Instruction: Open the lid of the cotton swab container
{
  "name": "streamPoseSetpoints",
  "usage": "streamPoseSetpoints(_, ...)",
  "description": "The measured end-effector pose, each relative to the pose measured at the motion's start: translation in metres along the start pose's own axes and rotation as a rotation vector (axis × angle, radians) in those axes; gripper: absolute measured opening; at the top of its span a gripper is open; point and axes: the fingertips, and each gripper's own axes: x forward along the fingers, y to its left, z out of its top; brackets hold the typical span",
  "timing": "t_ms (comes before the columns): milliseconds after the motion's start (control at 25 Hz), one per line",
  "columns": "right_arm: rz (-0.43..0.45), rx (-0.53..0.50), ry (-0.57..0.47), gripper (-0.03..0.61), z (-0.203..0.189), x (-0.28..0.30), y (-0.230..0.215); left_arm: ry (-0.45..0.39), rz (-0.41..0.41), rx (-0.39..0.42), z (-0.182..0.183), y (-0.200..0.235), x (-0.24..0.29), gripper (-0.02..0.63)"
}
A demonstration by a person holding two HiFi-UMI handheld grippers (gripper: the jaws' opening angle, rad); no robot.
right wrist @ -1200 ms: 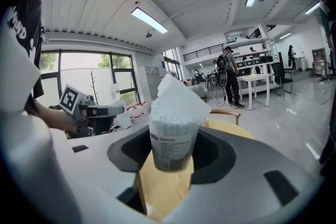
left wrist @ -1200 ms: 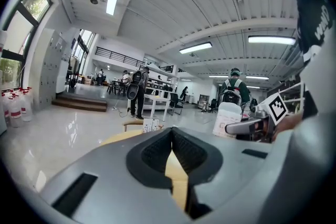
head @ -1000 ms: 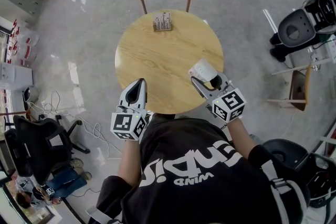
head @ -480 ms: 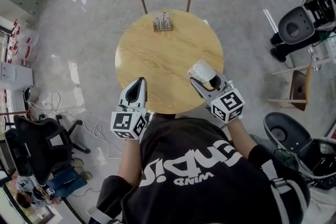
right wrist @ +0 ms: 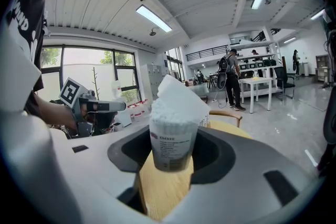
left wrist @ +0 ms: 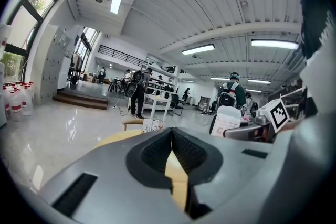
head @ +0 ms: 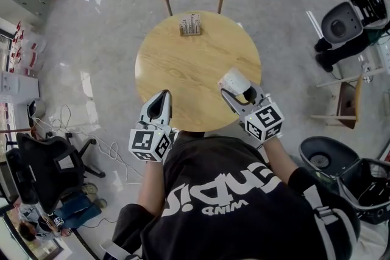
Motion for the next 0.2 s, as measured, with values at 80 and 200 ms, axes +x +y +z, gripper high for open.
streamPoseSetpoints(80,-0.002,0.0,-0.002,0.204,0.0007,0.0004,0.0004,0.002,-0.004,0.0,-0.0007,-0.0001,-0.0004,0.012)
streamPoseSetpoints(200,-0.005,-0.001,-0.002,0.204,0.0013,0.0009,0.0014,0.006,-0.009,0.003,-0.0018,-0.0003,-0.0011,0.012)
